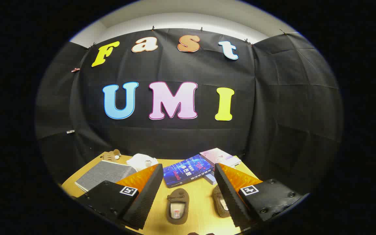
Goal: Open the storage box then place both shoes into the box .Put the left shoe in first, then the right shoe, with the right side of both shoes facing outward in a uniform manner.
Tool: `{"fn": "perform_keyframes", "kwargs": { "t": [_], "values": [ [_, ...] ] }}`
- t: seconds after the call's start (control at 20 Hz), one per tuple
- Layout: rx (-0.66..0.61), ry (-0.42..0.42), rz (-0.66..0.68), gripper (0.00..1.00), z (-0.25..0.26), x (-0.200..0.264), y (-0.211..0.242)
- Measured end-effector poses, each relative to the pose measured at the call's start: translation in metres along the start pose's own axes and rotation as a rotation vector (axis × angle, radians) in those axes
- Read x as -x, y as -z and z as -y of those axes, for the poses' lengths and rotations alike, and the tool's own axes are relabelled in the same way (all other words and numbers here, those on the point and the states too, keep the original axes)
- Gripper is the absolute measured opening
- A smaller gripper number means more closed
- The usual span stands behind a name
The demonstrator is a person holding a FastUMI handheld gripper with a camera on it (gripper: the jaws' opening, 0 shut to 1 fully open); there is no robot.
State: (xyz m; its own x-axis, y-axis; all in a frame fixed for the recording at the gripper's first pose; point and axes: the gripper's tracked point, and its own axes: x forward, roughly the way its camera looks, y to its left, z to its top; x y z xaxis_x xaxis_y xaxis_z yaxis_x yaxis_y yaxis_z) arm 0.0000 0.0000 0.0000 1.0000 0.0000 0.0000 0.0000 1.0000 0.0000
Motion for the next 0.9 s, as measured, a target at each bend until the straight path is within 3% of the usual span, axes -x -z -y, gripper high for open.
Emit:
{"fn": "perform_keyframes", "kwargs": {
  "t": [0.9],
  "values": [
    [0.001,-0.097,-0.085,0.98,-0.012,-0.018,0.025]
  ]
}}
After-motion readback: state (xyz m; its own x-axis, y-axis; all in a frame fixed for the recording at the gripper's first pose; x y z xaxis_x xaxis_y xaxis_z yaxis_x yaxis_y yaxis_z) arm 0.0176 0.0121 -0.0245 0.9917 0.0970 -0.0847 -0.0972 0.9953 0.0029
